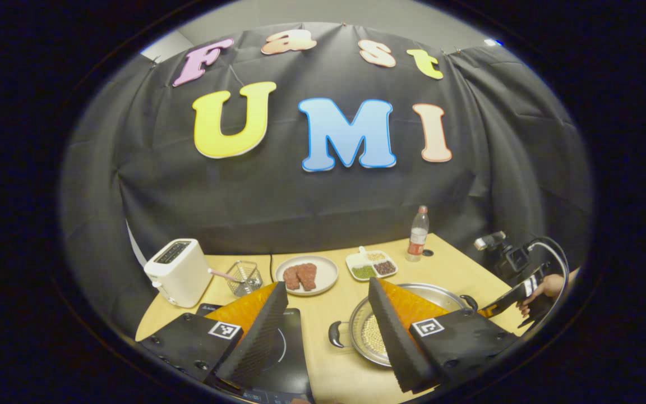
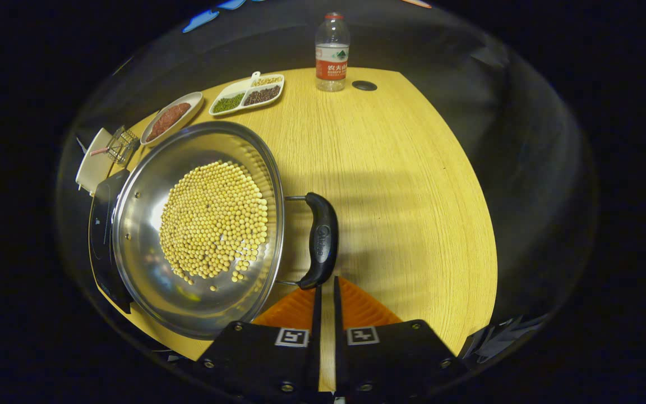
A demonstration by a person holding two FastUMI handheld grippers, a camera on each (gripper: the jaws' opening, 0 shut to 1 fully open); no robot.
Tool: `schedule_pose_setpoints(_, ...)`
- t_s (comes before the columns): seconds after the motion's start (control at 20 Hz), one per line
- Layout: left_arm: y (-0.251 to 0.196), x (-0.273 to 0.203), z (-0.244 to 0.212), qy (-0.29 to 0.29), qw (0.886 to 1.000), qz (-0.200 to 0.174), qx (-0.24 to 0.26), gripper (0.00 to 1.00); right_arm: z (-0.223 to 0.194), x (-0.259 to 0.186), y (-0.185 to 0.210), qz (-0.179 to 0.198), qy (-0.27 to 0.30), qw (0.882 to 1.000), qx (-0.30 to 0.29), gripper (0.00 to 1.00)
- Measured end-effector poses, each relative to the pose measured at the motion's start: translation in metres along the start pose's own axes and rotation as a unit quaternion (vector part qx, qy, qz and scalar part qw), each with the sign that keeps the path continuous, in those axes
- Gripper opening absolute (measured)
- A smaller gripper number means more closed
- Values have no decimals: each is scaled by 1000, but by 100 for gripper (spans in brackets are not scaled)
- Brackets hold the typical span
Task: First push the handle of the pot to place it horizontally, then grasp the pot with both hands and set it on the induction cooktop.
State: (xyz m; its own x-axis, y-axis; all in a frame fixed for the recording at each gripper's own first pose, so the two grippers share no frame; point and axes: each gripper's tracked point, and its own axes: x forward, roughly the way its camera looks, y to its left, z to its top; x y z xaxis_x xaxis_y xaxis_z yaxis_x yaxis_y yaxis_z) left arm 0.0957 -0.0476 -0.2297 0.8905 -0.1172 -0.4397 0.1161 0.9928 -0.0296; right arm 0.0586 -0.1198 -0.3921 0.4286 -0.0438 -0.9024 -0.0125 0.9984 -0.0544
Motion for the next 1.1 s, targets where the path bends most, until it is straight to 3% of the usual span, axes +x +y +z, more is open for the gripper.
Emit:
schedule_pose_setpoints(0.05,-1,6,-11,11,1000,-2,-2,99,2,-8,-5,-3,-14,1000,0,37)
schedule_pose_setpoints(0.1,-2,12,-21,20,1000,-4,-7,95,3,-16,-8,1,-32,999,1,48)
schedule_pose_setpoints(0.2,-3,25,-41,46,999,-7,-21,95,9,-27,-11,5,-72,997,8,87)
schedule_pose_setpoints(0.25,-4,33,-55,61,998,-9,-28,95,16,-32,-7,14,-94,995,12,100)
schedule_pose_setpoints(0.4,-9,54,-86,104,994,-14,-40,92,29,-47,6,39,-137,990,19,100)
schedule_pose_setpoints(0.45,-12,62,-92,114,992,-19,-41,95,33,-49,10,45,-144,988,19,100)
schedule_pose_setpoints(0.5,-15,70,-99,122,991,-21,-41,92,36,-47,15,50,-149,987,17,100)
schedule_pose_setpoints(0.55,-17,79,-109,133,990,-22,-43,95,38,-43,19,53,-150,987,13,100)
schedule_pose_setpoints(0.75,-15,105,-141,174,984,-16,-41,96,53,-31,25,58,-162,985,0,100)
schedule_pose_setpoints(1.1,-21,136,-177,218,975,-10,-35,96,60,8,28,59,-133,989,4,100)
